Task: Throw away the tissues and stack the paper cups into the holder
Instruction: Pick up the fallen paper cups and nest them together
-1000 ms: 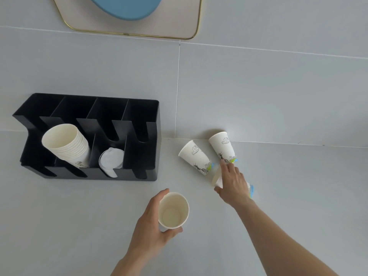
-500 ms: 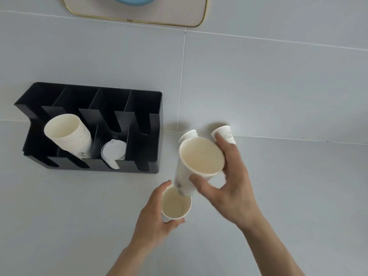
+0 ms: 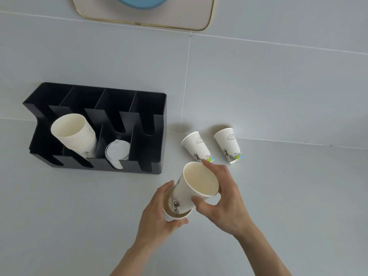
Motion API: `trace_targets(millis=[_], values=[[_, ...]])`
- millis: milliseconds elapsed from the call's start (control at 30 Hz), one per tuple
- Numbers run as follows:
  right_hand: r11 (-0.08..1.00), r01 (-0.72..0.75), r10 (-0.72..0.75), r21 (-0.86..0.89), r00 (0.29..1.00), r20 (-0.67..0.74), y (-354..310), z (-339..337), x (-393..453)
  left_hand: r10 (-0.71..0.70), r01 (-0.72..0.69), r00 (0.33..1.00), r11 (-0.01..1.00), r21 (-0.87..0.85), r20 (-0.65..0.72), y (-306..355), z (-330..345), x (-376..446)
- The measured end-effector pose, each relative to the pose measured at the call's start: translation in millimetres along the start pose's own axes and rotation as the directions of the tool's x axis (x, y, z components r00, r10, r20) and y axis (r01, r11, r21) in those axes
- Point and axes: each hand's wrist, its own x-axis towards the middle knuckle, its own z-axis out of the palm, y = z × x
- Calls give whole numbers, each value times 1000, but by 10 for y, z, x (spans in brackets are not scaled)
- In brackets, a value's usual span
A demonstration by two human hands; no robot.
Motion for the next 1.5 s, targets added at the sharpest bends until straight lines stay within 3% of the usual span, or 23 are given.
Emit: trace_targets(millis=[233,567,633,700,800,933,1133,1267,1367,1500], values=[[974,67,6,-215,947,322,100,233,-117,1,-2,1000,1000,-2,-27,1,4,7],[951,-14,132,-309,922,365,242,245,-52,35,-34,999,999,25,-5,12,-17,8],[963,-110,188,-245,928,320,232,179,92,28,-28,1000,1000,13,-13,1,-11,10],[967,-177,205,-184,967,151,294,128,325,31,-31,999,999,9,-14,-12,-2,13],[936,-238,225,-260,971,-81,510,127,774,42,-41,999,999,20,-11,-30,8,11],[772,-292,345,-564,938,-14,738,212,1251,33,-33,999,999,27,-7,-33,6,19],[667,-388,484,-636,875,-26,1020,442,1485,38,-38,999,999,21,-12,-28,0,18],[672,-505,547,-541,832,-97,1066,524,1378,29,-29,1000,999,19,-9,-41,2,29],[762,-599,596,-246,797,-94,827,449,1264,37,-37,999,999,23,-3,-51,-1,36],[874,-483,485,61,875,-15,232,174,923,47,-47,999,998,33,0,-49,-4,35]])
